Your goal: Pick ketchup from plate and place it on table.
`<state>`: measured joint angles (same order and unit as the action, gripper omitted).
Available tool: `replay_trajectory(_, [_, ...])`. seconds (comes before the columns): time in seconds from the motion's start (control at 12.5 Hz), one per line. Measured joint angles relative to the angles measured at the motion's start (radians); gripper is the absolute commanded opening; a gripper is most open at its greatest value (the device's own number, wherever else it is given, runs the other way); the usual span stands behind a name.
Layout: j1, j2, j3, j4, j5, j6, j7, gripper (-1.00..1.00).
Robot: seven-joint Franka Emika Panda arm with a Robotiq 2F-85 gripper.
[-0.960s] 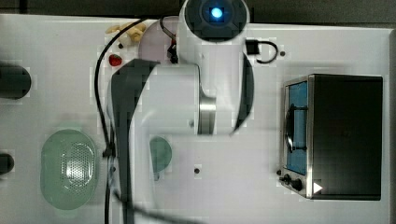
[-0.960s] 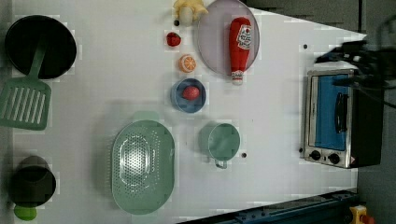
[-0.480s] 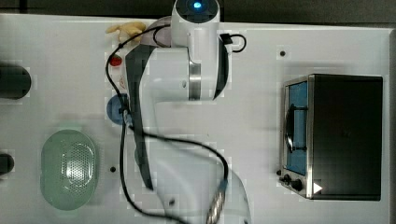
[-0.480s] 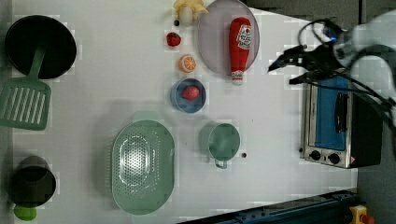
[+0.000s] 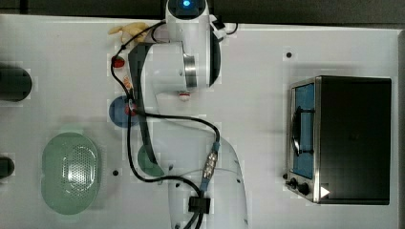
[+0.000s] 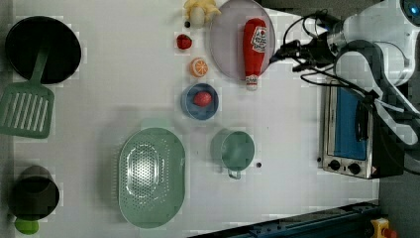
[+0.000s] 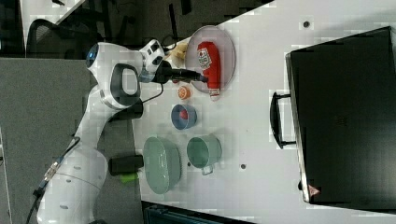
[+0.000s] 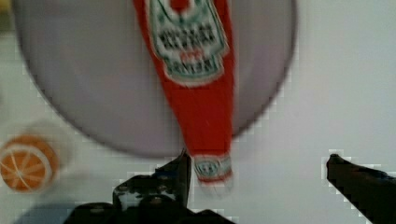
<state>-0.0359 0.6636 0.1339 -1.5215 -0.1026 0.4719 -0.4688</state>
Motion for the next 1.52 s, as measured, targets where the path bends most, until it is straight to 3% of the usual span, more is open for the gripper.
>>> replay_trajectory(0.24, [0.021, 0.056, -0.009, 0.037, -0.053, 0.105, -0.001, 1.00])
replay_trajectory(0.96, [0.042, 0.197, 0.000, 0.028, -0.061, 0.289, -0.033, 1.00])
replay_trajectory(1.04, [0.043, 0.210, 0.000, 0.029, -0.059, 0.293, -0.034, 0.92])
replay_trajectory(1.28, [0.040, 0.225, -0.005, 0.022, -0.060, 0.342, -0.034, 0.21])
replay_trajectory(1.52, [0.040, 0.225, -0.008, 0.032, -0.064, 0.344, -0.034, 0.19])
